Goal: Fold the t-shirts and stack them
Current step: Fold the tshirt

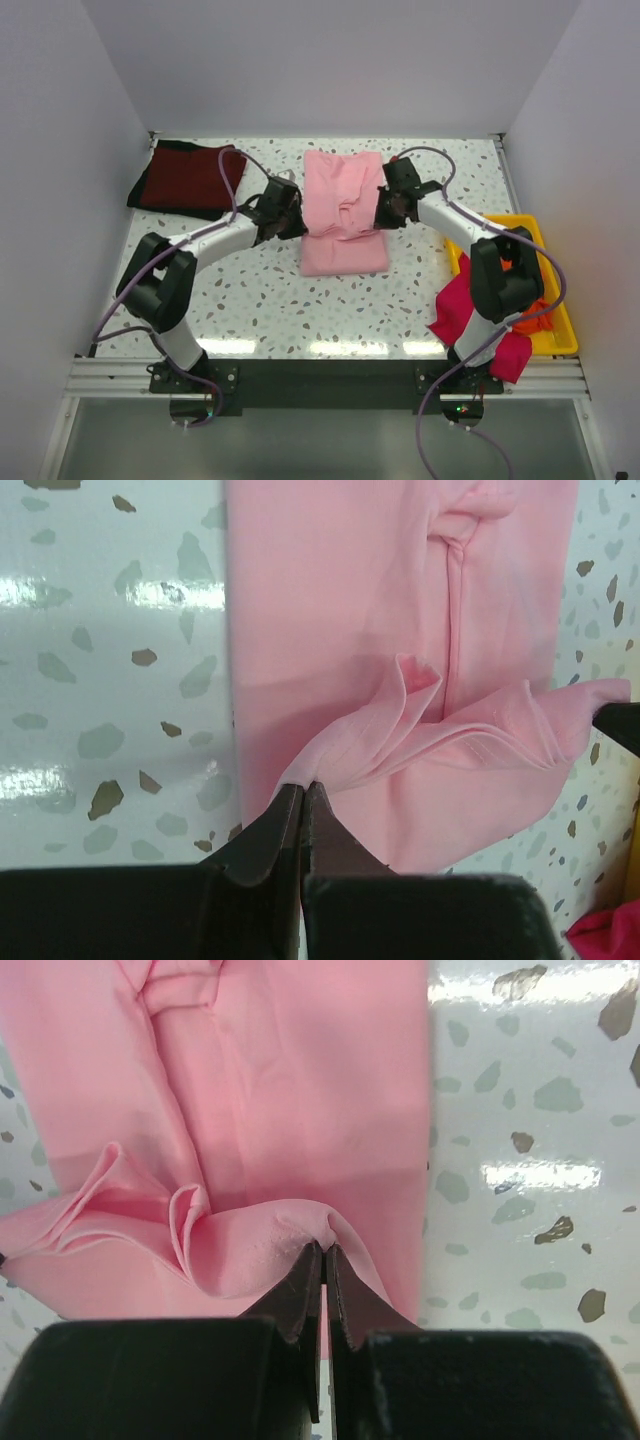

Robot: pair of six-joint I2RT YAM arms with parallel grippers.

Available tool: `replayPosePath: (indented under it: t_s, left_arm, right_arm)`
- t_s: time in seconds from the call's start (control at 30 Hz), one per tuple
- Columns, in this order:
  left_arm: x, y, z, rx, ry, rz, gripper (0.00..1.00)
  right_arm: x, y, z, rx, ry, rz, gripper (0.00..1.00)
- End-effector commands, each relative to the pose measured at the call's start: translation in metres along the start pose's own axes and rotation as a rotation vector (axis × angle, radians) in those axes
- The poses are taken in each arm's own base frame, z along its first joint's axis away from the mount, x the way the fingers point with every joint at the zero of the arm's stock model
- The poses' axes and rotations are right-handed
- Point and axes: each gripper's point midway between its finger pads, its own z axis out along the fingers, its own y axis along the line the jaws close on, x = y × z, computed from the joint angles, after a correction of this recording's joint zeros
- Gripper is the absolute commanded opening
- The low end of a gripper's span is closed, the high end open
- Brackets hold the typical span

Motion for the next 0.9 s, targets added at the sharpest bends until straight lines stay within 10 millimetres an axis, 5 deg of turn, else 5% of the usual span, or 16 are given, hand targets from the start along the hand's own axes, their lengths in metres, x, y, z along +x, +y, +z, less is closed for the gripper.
replayPosePath:
  t_s: [0.0, 0.87]
  left_arm:
    - [-0.031, -0.017, 0.004, 0.077, -0.055, 0.012, 0.0]
    - [-0.096, -0.021, 0.063, 0.093, -0.068, 0.016, 0.0]
  right_arm:
    - [-0.024, -0.004, -0.002, 0.006, -0.035, -0.005, 0.0]
    - [-0.105, -0.014, 0.049, 0.013, -0.031, 0.04, 0.0]
